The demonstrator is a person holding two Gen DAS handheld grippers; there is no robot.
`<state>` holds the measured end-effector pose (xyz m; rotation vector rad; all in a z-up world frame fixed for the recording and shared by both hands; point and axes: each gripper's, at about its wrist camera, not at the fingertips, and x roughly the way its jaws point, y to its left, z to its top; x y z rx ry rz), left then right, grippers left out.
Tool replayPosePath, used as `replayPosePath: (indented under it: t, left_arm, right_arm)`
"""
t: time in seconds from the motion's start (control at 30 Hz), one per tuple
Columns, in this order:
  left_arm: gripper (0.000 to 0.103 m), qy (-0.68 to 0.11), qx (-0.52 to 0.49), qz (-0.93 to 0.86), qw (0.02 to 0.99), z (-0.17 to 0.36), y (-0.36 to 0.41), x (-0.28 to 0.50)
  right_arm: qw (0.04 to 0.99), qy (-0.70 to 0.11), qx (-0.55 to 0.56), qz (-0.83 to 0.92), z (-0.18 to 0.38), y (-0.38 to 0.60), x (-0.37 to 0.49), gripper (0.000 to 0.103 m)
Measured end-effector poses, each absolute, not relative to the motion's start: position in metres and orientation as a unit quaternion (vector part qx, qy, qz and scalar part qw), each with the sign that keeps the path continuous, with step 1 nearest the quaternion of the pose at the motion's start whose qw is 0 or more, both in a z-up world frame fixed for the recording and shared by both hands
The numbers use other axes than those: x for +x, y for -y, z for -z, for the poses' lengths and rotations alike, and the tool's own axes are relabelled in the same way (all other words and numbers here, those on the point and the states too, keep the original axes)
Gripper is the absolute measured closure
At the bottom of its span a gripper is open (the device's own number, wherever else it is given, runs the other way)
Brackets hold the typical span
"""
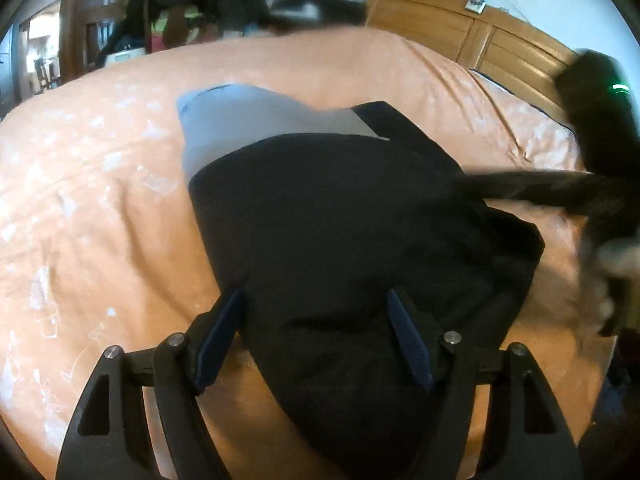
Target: Fold small clothes
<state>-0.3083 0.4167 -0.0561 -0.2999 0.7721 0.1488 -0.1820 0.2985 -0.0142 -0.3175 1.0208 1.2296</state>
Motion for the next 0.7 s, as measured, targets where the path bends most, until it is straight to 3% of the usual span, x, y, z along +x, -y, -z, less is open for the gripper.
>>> replayPosePath:
  t: [0.03,0.2,0.27,0.3,0.37,0.43,0.5,0.6,0.63,0.67,0.7]
  left_arm:
    - [0.028,-0.375,-0.155,-0.073,0.911,0.059,-0.419,-0.309]
    - [0.025,-0.381,-0.171,-0.069,0.906,0.067,-0.422,-0.309]
    - [0.024,-0.381,-0.17,-0.069,0.906,0.067,-0.423,-0.317]
    - [0.024,-0.379,-0.174,-0.069,0.906,0.067,-0.425,-0.321]
    - [0.024,-0.376,-0.182,-0.067,0.906,0.066,-0.427,-0.324]
    - [0.023,-0.378,-0.179,-0.069,0.906,0.066,-0.426,-0.323]
    - [0.023,-0.378,-0.178,-0.069,0.906,0.066,-0.426,-0.319]
    - [0.023,-0.378,-0.181,-0.067,0.906,0.066,-0.426,-0.322]
    - [0.023,-0.377,-0.182,-0.067,0.906,0.065,-0.427,-0.323]
    - [0.023,-0.377,-0.183,-0.067,0.906,0.065,-0.426,-0.323]
    - [0.023,-0.376,-0.183,-0.068,0.906,0.065,-0.426,-0.324]
  right_arm:
    - [0.693,-0.457,-0.145,-0.538,0.019,-0.294,-0.174,0.103]
    - [0.718,-0.501,-0.079,-0.476,0.037,-0.224,-0.112,0.103]
    - [0.734,-0.483,-0.086,-0.469,0.024,-0.214,-0.112,0.103]
    - [0.741,-0.467,-0.076,-0.477,0.011,-0.209,-0.115,0.101]
    - [0.752,-0.437,-0.042,-0.491,-0.014,-0.206,-0.122,0.078]
    - [0.753,-0.415,-0.049,-0.509,-0.027,-0.224,-0.131,0.067]
    - [0.736,-0.417,-0.081,-0.527,-0.021,-0.258,-0.135,0.066]
    - [0.715,-0.45,-0.158,-0.512,0.018,-0.292,-0.127,0.075]
    - [0.711,-0.458,-0.155,-0.51,0.026,-0.289,-0.116,0.092]
    - [0.72,-0.464,-0.151,-0.495,0.029,-0.279,-0.103,0.103]
    - [0.743,-0.46,-0.149,-0.463,0.026,-0.265,-0.086,0.103]
